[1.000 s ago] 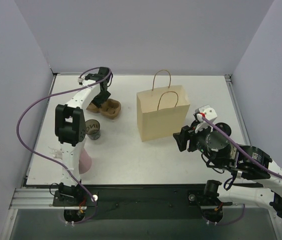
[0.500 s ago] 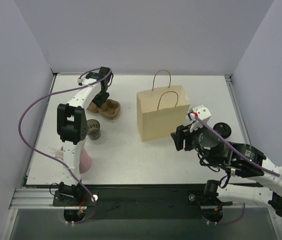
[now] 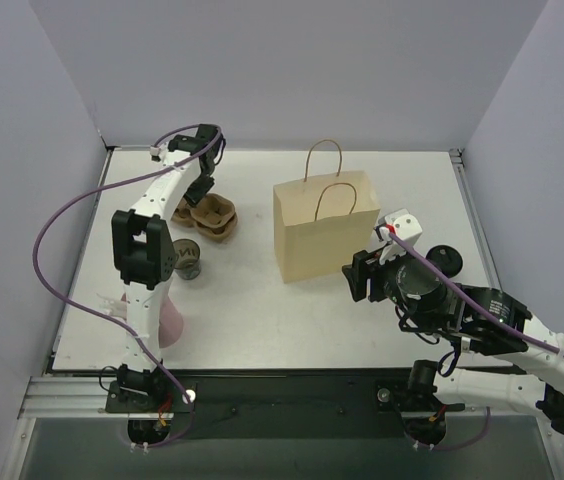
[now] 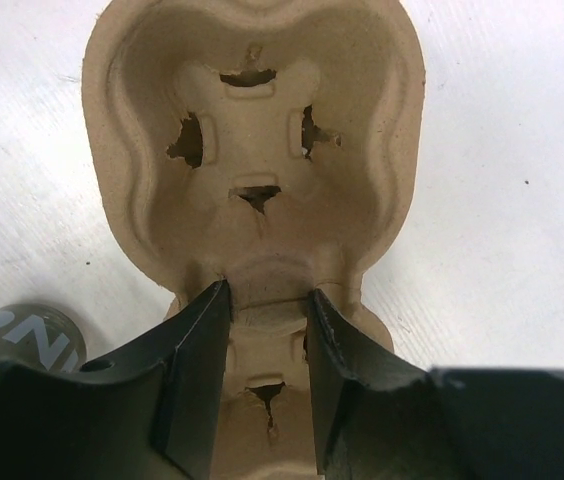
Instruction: Pack the takeout coffee
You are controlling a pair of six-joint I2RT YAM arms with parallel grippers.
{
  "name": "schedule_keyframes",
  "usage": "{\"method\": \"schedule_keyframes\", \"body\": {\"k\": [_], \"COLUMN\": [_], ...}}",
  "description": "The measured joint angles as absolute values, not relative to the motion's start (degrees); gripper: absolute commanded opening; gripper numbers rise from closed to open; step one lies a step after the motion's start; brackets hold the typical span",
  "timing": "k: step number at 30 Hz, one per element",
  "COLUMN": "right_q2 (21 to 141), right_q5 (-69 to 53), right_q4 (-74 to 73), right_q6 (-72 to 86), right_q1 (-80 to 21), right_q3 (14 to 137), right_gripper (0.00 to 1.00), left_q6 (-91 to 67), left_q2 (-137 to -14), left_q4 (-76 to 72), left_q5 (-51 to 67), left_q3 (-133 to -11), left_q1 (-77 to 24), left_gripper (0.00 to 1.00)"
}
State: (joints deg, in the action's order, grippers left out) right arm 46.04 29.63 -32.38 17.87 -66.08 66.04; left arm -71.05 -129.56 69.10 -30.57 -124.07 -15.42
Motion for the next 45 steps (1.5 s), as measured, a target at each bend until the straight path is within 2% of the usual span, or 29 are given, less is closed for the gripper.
{"method": "schedule_keyframes", "body": {"k": [11,19,30,41,45], "right_q2": [47.24,47.4,47.35,47.24,46.83], "right_q5": [29.65,29.32,27.4,26.35,26.33], "right_q4": [-32.36,-32.36,-32.34,-32.34,-32.34], "right_q6": [17.63,17.72,19.05,20.47,20.73], "right_q1": [-66.08,-66.08,-66.11,-66.11,-66.11], "right_q3": [66.04,66.04,66.04,66.04,66.04], "right_gripper": [0.54,0.54,0.54,0.54,0.54], "left_q6": [-68.38,-60.03,-44.95,-33.93,-32.21], "left_q2": [-128.35,-119.63,-106.83,-106.67,-109.78], "left_q4": [71.13,69.43,58.76,49.87,49.84], "left_q5": [-35.66,-35.29,-26.35,-21.74,-22.37], "left_q3": [-123.66,-118.45,-101.49,-96.95,-98.06], "left_q1": [-16.75,-17.45,-18.15,-21.23,-21.37], "left_gripper": [0.33,0.31,0.3,0.3,0.4]}}
